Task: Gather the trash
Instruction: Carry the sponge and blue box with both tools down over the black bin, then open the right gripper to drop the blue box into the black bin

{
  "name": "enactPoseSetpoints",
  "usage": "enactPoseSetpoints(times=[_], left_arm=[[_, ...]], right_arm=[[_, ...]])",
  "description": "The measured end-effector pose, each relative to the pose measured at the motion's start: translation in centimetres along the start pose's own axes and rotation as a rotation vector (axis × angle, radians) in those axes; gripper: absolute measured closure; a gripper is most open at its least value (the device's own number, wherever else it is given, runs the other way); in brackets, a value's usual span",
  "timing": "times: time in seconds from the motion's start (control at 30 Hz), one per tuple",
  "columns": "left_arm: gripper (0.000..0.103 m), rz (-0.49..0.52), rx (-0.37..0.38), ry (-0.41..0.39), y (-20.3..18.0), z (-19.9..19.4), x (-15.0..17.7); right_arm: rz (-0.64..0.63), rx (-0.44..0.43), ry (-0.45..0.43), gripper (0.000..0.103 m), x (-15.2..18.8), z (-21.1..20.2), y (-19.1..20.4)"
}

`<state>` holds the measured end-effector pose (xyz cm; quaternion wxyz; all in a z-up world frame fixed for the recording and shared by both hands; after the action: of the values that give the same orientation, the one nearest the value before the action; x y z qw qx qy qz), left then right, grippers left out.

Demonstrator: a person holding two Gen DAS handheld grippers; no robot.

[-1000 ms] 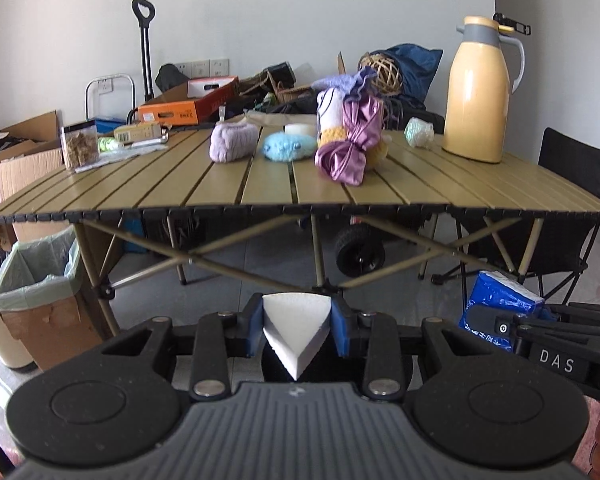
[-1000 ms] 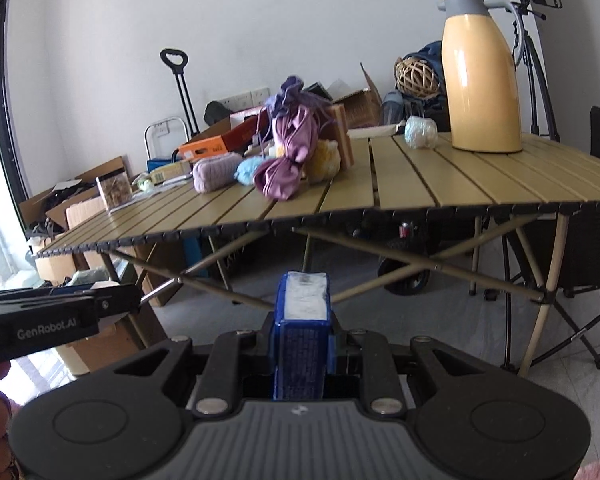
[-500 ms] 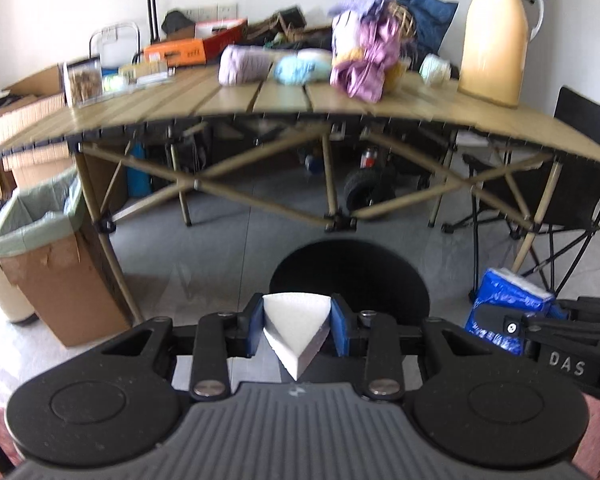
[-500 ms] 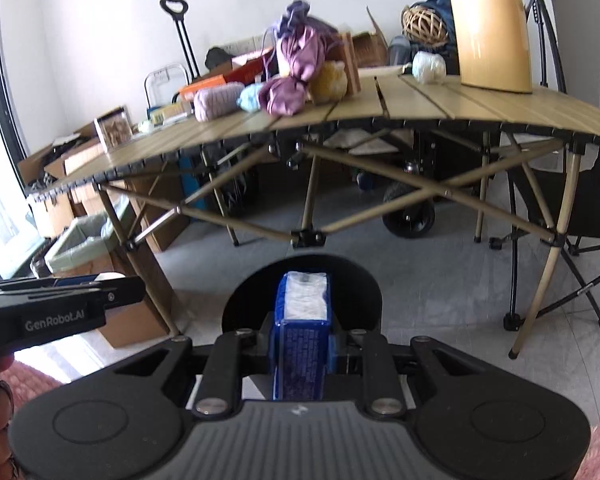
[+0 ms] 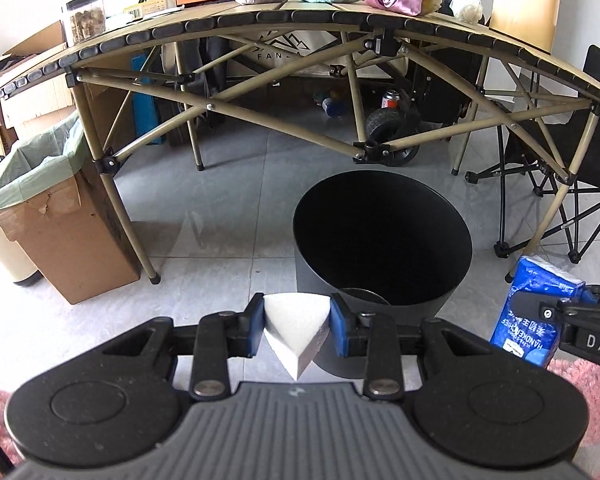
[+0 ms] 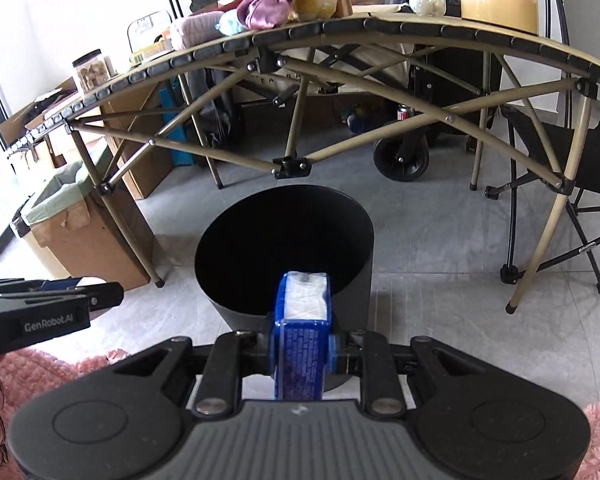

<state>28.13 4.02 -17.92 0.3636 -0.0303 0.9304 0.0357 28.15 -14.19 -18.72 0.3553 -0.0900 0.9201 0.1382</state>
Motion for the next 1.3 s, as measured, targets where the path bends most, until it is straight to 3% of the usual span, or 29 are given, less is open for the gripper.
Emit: enactPoseSetpoints(times=[0.63, 1.3], left_arm=[[0.071, -0.012, 0.014, 0.052, -0.3, 2.4, -0.9], [0.071, -0.114, -0.035, 0.119, 2.2, 6.4, -3.4]], right_arm=[[0.016, 0.005, 0.049, 0.082, -1.0, 3.1, -0.3], [0.001, -0.021, 0.064, 0.082, -6.9, 9.1, 2.2]])
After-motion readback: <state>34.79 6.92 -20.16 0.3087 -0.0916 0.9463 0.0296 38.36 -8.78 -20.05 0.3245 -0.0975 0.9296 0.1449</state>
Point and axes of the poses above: each gripper's, at about its wrist camera, not at the fingertips, and z roughly the way its jaws point, y to its left, x to its underside, the point moved 10 cm from there along z, roughly the way its jaws point, and after that the axes turned 2 degrees about -x, right-handed, at the moved point
